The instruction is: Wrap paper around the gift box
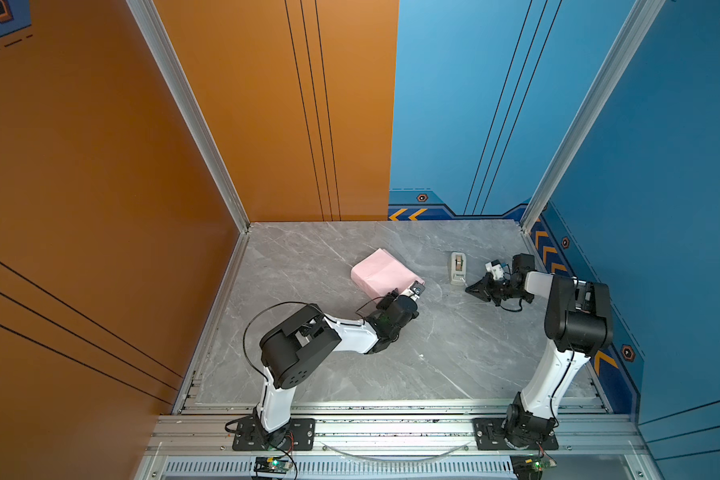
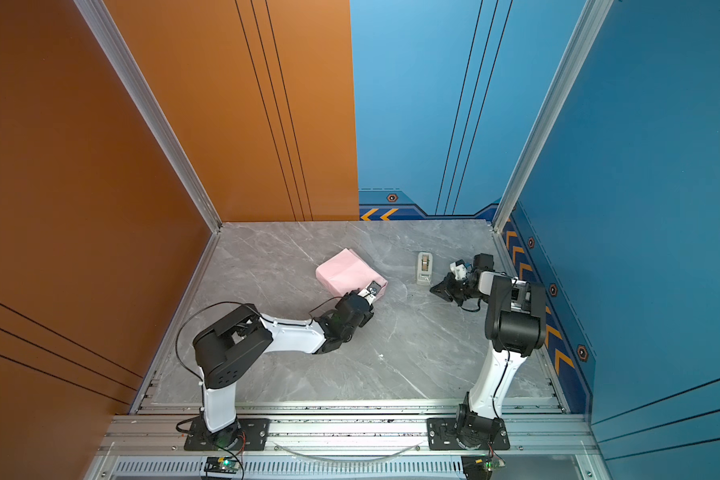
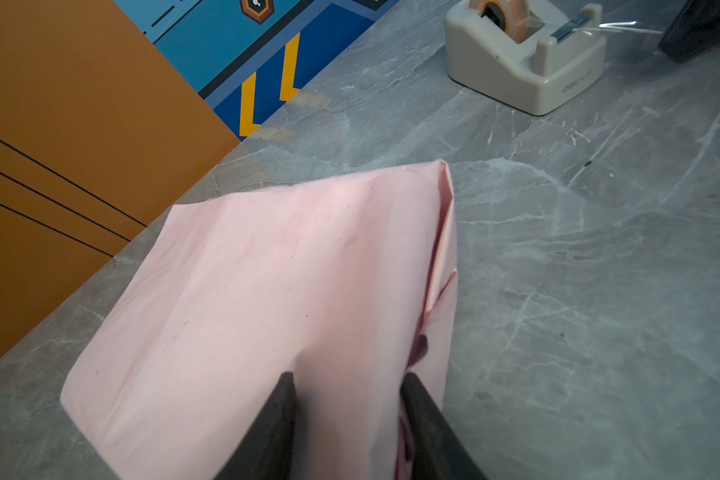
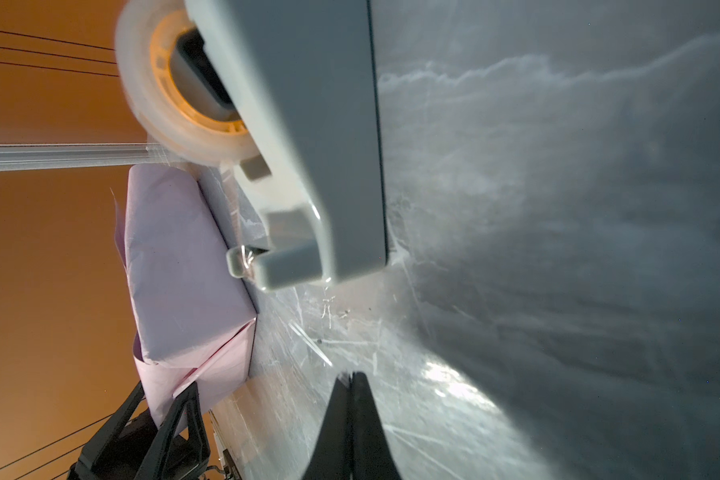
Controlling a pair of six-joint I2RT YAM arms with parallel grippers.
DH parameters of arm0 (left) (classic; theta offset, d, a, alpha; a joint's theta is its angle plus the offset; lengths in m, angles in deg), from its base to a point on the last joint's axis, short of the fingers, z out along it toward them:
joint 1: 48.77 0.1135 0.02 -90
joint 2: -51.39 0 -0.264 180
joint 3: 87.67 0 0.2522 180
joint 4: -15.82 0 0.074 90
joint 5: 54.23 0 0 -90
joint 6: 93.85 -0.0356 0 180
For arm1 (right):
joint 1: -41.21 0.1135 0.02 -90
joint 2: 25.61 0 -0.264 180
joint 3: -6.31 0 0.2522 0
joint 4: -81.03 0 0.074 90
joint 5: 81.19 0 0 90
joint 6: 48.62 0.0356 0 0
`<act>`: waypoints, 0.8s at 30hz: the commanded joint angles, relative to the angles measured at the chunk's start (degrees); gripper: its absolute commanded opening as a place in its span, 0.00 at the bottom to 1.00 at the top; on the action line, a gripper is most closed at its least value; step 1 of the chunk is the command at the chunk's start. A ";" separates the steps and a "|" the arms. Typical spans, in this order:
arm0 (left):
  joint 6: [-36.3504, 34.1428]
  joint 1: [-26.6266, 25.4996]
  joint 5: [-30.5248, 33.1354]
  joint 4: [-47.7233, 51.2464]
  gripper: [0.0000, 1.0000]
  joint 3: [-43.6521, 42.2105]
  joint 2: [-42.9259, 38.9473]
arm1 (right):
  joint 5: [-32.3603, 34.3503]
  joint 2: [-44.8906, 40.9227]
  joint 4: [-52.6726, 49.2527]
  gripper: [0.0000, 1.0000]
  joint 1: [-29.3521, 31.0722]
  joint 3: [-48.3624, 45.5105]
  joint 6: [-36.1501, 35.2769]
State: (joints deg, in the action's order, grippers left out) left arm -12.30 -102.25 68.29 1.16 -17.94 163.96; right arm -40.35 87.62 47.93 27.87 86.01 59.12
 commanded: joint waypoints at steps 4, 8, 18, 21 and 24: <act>4.53 -1.02 -14.44 25.26 0.41 -5.95 10.95 | 7.85 2.00 -10.40 0.00 0.08 -0.43 -1.65; 4.49 -1.02 -14.46 25.19 0.41 -6.00 10.99 | 11.03 1.41 -12.45 0.00 0.36 0.31 -2.09; 4.49 -1.02 -14.42 25.09 0.41 -6.13 10.98 | 8.37 -0.88 -13.44 0.00 1.48 0.82 -5.50; 4.53 -1.03 -14.49 25.00 0.41 -6.09 10.98 | 2.62 -5.88 -9.88 0.00 1.33 -1.01 -7.61; 4.54 -1.04 -14.37 24.84 0.41 -6.27 10.91 | -0.65 -10.61 -7.28 0.00 1.05 -2.55 -9.18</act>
State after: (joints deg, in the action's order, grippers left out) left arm -12.28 -102.27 68.37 1.10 -17.94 163.99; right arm -36.38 82.40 38.42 28.85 84.30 53.48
